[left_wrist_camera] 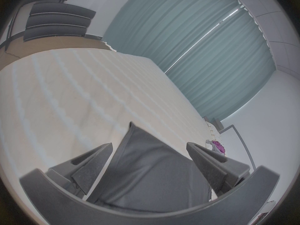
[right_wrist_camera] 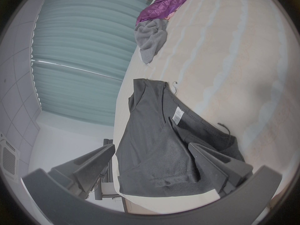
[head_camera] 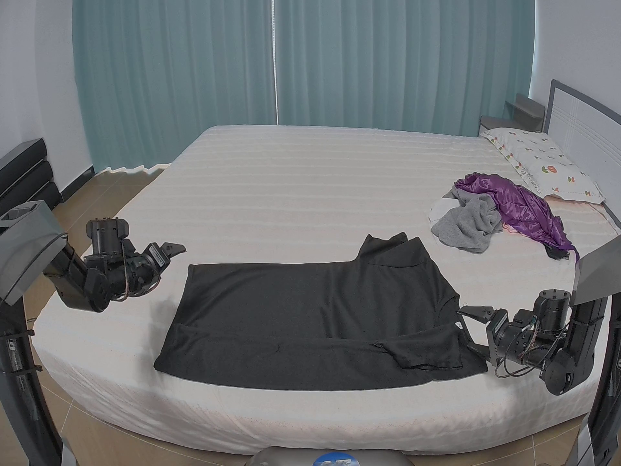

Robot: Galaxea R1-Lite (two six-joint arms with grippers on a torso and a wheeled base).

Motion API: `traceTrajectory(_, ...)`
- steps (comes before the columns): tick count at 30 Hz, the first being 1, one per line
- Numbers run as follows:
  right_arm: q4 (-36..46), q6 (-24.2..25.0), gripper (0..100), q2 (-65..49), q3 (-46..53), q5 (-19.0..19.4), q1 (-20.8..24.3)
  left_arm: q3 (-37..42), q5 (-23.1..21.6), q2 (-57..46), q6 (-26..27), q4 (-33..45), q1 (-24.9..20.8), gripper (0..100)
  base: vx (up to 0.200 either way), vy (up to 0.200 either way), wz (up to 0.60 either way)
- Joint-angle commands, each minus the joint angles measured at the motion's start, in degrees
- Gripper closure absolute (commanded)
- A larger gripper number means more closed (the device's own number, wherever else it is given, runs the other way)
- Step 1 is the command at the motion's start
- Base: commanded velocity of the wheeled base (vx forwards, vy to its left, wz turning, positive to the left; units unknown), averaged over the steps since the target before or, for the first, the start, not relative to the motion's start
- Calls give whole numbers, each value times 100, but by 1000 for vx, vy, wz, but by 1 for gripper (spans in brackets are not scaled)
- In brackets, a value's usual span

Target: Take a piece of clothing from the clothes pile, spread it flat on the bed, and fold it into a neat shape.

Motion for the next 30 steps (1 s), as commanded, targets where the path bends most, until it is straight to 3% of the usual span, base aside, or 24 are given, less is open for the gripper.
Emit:
traceTrajectory(1, -85, 219, 0, -11, 44, 12, 12, -1266, -274, 1111, 39, 333, -85, 0, 0, 0, 0)
traceTrajectory(9, -85, 175, 0, 51, 79, -15, 144, -2645, -265, 2105, 4, 597, -102, 0, 0, 0, 0)
traceTrajectory(28, -85, 140, 0, 33, 150, -15, 135, -3393, -230, 2676, 12, 606, -129, 0, 0, 0, 0)
traceTrajectory(29, -85, 140, 0, 33, 150, -15, 144, -3393, -230, 2667, 12, 606, -137, 100, 0, 0, 0)
traceTrajectory(30, -85, 140, 0, 42, 150, -15, 144, -3384, -230, 2667, 12, 606, -129, 100, 0, 0, 0)
